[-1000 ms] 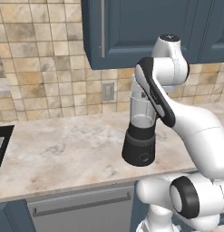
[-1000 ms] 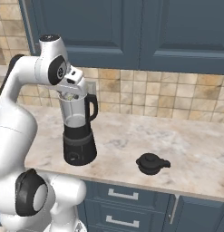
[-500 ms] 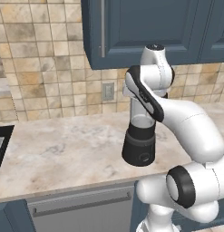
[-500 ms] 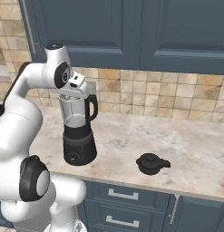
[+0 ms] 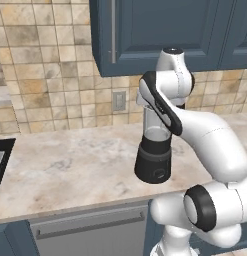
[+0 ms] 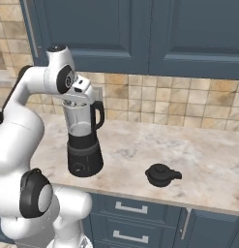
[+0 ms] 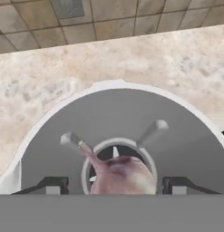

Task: Grab the garlics from the fridge, place them in the blender, close the lid, and turn on the blender to create a marinade.

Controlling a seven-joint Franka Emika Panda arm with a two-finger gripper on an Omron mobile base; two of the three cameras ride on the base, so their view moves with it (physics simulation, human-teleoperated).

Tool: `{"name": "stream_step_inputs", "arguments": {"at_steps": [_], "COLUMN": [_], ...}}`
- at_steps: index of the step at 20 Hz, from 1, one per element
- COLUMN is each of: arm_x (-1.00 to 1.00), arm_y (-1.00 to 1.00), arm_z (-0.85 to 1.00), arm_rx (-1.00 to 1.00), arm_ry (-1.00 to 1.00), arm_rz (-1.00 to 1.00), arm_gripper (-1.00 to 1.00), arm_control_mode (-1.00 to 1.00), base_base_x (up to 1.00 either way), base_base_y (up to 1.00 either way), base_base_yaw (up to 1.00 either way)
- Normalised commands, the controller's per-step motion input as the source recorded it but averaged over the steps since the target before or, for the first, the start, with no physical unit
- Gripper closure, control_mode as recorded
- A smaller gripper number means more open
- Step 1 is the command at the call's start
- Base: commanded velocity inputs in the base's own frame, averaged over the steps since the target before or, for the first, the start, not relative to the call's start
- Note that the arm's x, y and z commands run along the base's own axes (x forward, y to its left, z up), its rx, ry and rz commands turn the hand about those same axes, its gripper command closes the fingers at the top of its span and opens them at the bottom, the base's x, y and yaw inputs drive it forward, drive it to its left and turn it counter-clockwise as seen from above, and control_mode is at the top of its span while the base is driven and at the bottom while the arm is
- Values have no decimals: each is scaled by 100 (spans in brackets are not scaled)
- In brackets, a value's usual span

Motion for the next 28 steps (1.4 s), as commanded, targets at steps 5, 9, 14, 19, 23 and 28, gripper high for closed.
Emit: {"name": "stream_step_inputs", "arguments": {"at_steps": [5, 9, 14, 19, 23, 28], "arm_x": [-43, -97, -100, -96, -8, -65], "arm_y": [0, 14, 12, 0, 1, 0], "arm_z": [54, 17, -8, -24, -21, -2], "arm_rx": [0, 0, 0, 0, 0, -1], "arm_ry": [-19, -18, -17, -9, 12, -2], "arm_rz": [0, 0, -2, -8, 0, 1], "arm_gripper": [-100, -100, -100, -100, -100, -100], "arm_control_mode": [-100, -100, -100, -100, -100, 100], "base_base_x": [0, 0, 0, 0, 0, -20], "base_base_y": [0, 0, 0, 0, 0, 0], "base_base_yaw": [0, 0, 0, 0, 0, 3]}}
